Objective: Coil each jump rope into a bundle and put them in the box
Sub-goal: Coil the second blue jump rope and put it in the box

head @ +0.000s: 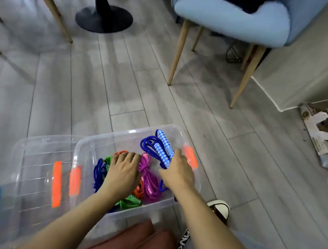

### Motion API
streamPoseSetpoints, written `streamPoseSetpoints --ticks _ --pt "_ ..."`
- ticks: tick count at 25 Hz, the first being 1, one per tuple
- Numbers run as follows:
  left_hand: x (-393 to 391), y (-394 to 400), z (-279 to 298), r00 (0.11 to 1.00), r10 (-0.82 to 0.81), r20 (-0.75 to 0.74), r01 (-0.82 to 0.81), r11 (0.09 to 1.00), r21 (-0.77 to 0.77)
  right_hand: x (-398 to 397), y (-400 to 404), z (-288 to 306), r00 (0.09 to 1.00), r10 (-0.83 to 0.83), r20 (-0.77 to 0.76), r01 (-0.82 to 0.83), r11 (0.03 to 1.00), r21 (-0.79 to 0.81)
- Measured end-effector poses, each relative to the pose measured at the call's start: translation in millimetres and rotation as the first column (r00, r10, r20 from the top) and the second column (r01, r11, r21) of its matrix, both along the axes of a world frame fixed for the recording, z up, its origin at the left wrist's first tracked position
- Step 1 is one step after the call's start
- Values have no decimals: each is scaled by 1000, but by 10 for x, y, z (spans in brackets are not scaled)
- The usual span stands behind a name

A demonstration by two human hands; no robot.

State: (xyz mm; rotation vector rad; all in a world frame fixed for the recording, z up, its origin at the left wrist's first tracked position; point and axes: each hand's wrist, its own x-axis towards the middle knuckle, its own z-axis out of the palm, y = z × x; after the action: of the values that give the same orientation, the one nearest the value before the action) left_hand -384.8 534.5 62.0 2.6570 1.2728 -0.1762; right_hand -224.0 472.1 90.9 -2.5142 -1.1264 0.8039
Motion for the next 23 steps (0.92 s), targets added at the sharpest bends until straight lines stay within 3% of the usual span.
streamPoseSetpoints --ticks 7,9,14,17,20,23 --pt "52 92 -499 997 -80 -18 79 996 -40 -7 236 -740 998 -17 59 24 994 -108" --pt "145 89 -601 993 -111 -38 106 988 -109 41 264 -848 994 17 105 -4 992 -122" --pt "428 44 -900 925 -323 -198 233 898 -374 217 226 -937 990 143 -2 -140 968 -207" --pt "562 58 -1083 873 -385 -299 224 862 -455 383 256 -832 971 235 43 -226 962 -156" --pt "581 57 -1112 859 -386 -337 202 859 -470 431 261 -717 966 248 66 -241 965 -102" --pt "474 62 -906 929 -287 -233 183 904 -386 374 220 -659 964 258 72 -252 964 -79"
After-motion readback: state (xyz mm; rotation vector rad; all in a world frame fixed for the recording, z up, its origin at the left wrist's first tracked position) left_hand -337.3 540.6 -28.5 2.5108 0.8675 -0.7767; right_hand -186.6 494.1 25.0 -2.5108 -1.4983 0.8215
